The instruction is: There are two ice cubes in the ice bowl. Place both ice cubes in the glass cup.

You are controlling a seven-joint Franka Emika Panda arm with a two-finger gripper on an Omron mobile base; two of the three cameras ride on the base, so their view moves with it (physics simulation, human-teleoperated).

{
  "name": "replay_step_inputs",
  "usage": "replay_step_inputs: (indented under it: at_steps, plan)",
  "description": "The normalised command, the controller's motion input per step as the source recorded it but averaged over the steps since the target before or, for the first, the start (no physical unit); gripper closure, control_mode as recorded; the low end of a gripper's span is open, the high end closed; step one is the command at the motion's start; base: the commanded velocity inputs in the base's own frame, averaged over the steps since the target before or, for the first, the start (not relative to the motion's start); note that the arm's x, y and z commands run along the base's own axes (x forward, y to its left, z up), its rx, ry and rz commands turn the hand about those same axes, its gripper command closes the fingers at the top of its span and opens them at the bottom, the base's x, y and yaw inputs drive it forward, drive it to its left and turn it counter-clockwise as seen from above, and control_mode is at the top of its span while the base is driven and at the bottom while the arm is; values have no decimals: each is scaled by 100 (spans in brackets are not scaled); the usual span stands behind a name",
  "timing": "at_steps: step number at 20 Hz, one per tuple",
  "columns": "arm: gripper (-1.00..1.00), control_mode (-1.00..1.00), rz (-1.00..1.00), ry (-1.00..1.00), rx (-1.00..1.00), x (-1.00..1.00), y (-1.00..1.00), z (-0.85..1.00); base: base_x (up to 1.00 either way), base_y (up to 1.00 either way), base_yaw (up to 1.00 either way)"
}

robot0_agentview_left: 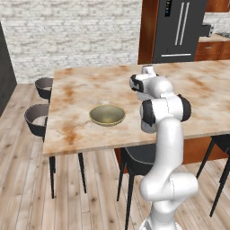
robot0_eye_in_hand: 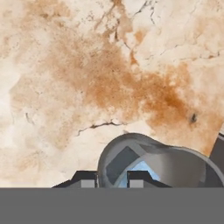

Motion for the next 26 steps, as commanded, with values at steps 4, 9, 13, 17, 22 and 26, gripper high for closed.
replay_step_inputs:
  at_steps: [4,9,13,17,22,26]
  plan:
    - [100,-100,0,0,0,0,-4,-24,0,0,0]
    - [100,-100,0,-1,4,-25,-19,2,0,0,0]
    - [100,-100,0,-1,8,-23,-20,11,0,0,0]
    - [100,-100,0,0,7,3,-4,12,0,0,0]
    - [100,-100,0,0,4,5,0,7,0,0,0]
    - [100,-100,0,0,0,-49,0,-1,0,0,0]
